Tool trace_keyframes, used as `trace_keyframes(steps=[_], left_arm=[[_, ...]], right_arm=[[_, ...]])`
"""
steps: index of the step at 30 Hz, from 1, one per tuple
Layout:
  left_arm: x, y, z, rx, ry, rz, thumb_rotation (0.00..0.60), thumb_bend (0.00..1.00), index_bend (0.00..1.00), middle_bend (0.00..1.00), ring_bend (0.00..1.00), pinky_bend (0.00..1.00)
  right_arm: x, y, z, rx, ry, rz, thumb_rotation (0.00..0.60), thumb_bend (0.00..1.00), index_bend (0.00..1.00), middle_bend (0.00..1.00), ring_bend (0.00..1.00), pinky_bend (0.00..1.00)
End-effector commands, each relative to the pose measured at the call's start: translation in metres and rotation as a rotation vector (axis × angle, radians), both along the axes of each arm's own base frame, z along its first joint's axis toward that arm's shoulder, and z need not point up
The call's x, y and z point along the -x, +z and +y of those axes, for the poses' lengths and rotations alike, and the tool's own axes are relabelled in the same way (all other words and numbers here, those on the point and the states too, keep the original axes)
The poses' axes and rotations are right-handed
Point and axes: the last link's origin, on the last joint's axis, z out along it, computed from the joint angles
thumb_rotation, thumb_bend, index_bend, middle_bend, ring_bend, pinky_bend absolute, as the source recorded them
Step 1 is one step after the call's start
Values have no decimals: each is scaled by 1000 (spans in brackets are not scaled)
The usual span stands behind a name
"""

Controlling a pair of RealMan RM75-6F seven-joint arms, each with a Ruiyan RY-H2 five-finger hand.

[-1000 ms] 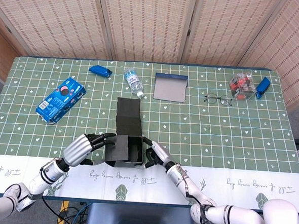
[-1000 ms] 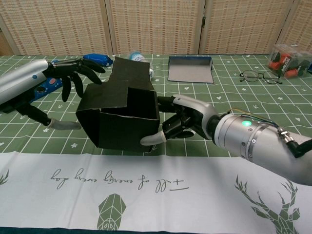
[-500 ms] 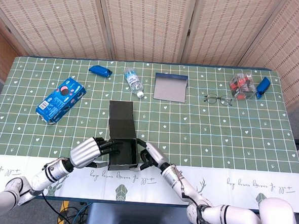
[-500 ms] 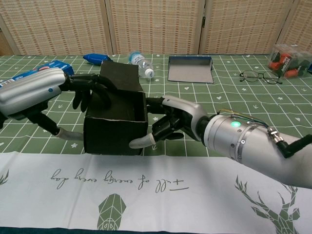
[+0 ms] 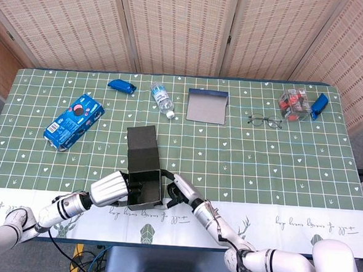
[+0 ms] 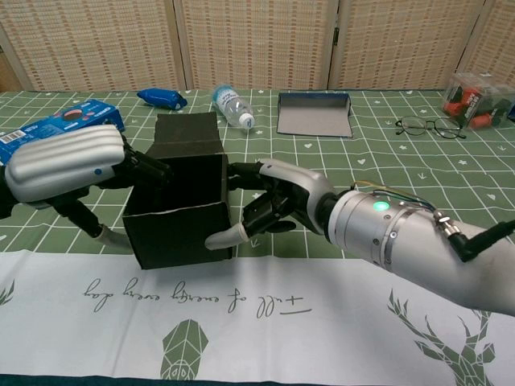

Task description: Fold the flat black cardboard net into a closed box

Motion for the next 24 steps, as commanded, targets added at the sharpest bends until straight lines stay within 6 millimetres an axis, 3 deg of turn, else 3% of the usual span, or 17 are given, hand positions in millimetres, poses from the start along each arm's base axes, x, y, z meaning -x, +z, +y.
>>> trace_keyframes(steps=[1,9,12,19,24], left_arm=[[-2,-2,-1,11,-10,-3,600,128,610,559,507,580],[-4,-4,-1,38,16,-46,600,128,621,577,521,580],[-2,-2,-2,28,21,-58,600,128,571,546,503,580],[8,7,-1,-15,78,-77,600,128,269,207,303,579],[15,16,-2,-46,112,-90,600,128,144,122,241,578]], right_arm=[[0,0,1,-2,1,-1,600,357,473,460,801,1000],[0,0,4,-1,6,-2,600,359,473,459,801,1000],[2,0,2,7,1,-1,600,359,473,459,801,1000],[10,1,-4,29,-27,10,600,360,473,450,801,1000],[15,1,-7,36,-46,21,600,361,473,446,801,1000]])
